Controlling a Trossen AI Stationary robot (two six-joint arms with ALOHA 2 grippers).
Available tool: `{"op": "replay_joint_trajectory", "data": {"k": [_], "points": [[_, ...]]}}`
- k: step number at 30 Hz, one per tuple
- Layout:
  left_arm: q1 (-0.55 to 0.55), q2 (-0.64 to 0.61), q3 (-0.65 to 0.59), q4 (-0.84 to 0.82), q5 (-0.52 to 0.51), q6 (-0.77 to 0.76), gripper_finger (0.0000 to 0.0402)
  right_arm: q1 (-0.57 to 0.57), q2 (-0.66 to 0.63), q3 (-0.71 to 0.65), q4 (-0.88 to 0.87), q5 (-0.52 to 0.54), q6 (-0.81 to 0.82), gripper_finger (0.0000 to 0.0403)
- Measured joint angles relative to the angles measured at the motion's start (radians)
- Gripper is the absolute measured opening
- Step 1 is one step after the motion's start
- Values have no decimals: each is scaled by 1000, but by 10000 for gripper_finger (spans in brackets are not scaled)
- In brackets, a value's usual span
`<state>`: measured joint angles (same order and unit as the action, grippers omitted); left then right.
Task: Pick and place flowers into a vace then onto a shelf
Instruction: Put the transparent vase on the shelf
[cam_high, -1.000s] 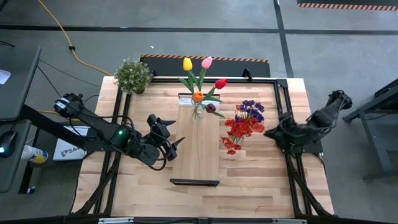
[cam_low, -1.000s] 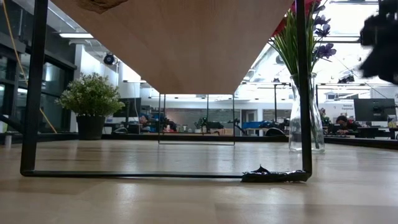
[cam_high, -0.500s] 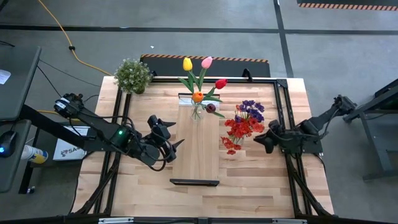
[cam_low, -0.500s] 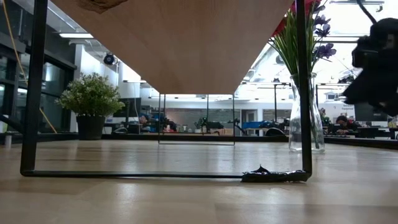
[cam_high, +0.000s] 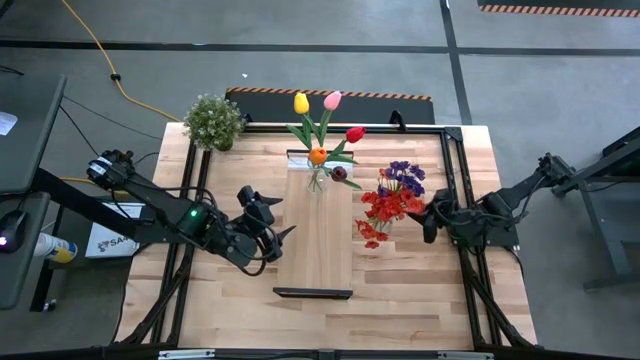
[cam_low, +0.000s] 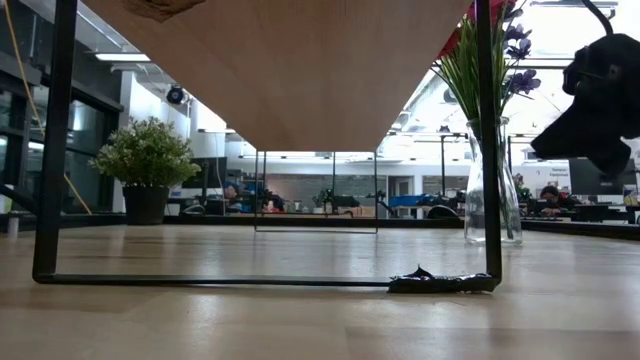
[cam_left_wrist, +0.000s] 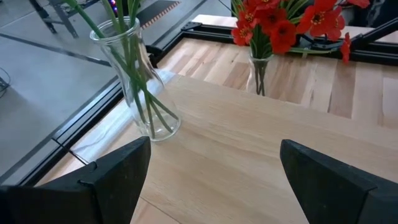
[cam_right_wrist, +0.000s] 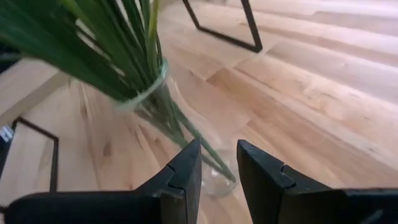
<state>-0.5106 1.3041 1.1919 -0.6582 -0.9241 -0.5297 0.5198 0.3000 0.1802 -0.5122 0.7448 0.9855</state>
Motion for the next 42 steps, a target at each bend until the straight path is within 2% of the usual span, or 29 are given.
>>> {"op": "replay_joint_trajectory", "data": {"k": [8,23,29,34,42], "points": [[0,0,0,-4,0,0,390,0,2,0,-10,-89,2,94],[0,0,0,-3,0,0,390,1,5,0,28,-124,1,94],[0,0,0,-3,0,0,390,1,61,0,58,-103,-13,97],[0,0,0,-3,0,0,390,1,143,0,147,-104,-69,124],[0,0,0,-19,0,0,390,1,222,0,192,-96,-119,194]]}}
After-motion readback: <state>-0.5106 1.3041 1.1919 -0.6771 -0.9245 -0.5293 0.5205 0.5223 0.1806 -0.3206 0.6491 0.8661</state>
